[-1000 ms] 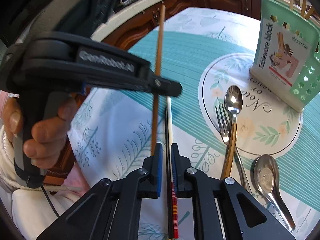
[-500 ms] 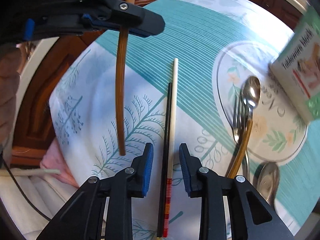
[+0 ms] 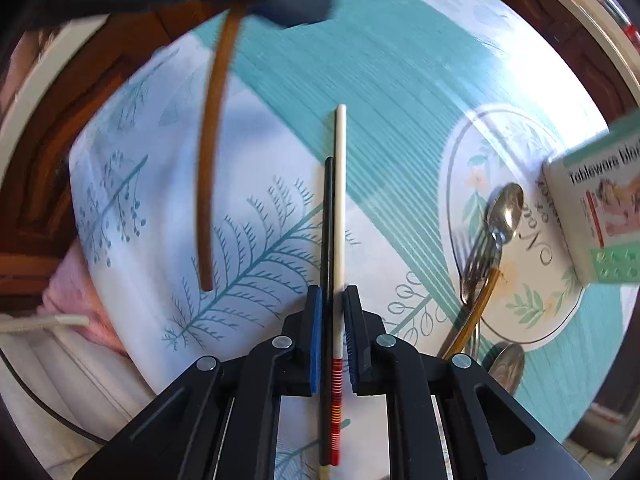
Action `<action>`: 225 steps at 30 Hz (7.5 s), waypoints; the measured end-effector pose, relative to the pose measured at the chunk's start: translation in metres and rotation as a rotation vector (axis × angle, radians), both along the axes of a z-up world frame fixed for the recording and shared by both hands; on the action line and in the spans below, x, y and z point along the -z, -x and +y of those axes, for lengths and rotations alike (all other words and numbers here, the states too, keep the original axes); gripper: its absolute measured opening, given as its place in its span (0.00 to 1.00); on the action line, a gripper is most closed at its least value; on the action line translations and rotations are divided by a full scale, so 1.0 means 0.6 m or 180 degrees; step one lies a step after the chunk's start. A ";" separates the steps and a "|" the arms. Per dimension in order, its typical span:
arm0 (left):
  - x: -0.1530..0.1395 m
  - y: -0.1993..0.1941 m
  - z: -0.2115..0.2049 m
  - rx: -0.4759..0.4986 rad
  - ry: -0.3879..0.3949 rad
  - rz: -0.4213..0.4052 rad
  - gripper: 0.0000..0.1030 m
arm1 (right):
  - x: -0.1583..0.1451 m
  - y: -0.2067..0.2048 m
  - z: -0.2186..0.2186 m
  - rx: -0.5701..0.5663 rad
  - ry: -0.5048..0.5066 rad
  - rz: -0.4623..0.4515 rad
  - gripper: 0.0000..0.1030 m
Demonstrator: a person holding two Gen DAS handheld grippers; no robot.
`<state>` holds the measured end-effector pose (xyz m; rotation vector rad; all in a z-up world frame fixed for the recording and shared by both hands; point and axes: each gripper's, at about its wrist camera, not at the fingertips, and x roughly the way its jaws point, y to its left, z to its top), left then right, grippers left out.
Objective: Organize utensils
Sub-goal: 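Hold the brown chopstick upright with the left gripper while the right gripper grasps the white red-striped chopstick, then lower both chopsticks into the green holder and open both grippers, then move the open right gripper over the black chopstick, then close the right gripper on the black chopstick, then lift the black chopstick with the right gripper toward the green holder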
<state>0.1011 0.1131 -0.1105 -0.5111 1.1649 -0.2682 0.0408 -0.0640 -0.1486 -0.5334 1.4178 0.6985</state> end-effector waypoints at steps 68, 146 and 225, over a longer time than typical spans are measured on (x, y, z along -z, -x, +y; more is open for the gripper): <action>-0.165 0.015 -0.153 0.0559 -0.0591 -0.0987 0.04 | -0.219 0.002 -0.291 0.1973 -0.2190 -0.1373 0.04; 0.061 0.137 -0.084 0.0632 -0.0892 0.0191 0.72 | -0.026 0.114 -0.220 0.1252 -0.0620 0.0147 0.18; -0.079 -0.002 -0.223 0.1078 0.0275 -0.0307 0.04 | -0.190 0.120 -0.241 0.0829 -0.1581 -0.1449 0.05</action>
